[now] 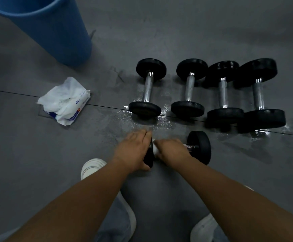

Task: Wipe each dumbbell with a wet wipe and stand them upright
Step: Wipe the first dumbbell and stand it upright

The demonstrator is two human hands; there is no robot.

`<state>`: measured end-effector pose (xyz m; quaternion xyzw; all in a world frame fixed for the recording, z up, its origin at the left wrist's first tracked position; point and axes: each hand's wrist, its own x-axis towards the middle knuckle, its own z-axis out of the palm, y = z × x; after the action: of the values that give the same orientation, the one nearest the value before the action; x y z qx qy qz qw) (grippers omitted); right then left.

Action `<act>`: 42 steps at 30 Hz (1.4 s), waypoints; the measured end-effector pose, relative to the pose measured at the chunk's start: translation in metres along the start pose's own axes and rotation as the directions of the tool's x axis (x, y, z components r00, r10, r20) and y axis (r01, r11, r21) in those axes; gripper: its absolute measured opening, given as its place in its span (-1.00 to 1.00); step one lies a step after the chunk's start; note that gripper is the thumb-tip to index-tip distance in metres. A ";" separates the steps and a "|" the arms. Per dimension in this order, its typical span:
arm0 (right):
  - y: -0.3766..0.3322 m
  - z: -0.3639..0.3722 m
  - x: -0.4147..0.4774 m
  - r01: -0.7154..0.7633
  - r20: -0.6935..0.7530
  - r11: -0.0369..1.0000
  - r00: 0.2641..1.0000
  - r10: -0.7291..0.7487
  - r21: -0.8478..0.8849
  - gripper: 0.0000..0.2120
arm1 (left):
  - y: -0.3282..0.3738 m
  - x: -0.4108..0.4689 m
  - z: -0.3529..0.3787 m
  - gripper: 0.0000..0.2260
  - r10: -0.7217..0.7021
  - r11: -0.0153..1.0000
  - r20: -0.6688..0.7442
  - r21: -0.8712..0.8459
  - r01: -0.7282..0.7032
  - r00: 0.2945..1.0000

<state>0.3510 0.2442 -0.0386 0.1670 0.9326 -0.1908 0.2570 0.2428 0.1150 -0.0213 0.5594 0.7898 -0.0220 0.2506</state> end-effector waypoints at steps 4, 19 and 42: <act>0.013 0.012 -0.016 0.114 -0.343 0.984 0.927 -0.155 -0.138 -0.87 | -0.005 0.004 -0.002 0.10 0.021 0.999 0.013 -0.042 -0.021 1.000; 0.000 -0.008 -0.003 -0.033 -0.084 0.984 0.996 0.019 -0.175 -0.80 | -0.009 0.012 -0.014 0.14 0.010 0.990 0.120 -0.138 0.007 0.993; 0.039 -0.064 -0.027 0.089 0.105 0.793 0.994 -0.031 -0.603 -0.64 | -0.013 0.021 -0.022 0.14 0.010 0.988 0.188 -0.155 0.020 0.982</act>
<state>0.3619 0.3005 0.0166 0.0374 0.9368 0.1023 0.3324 0.2180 0.1361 -0.0139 0.5315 0.7632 -0.0132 0.3671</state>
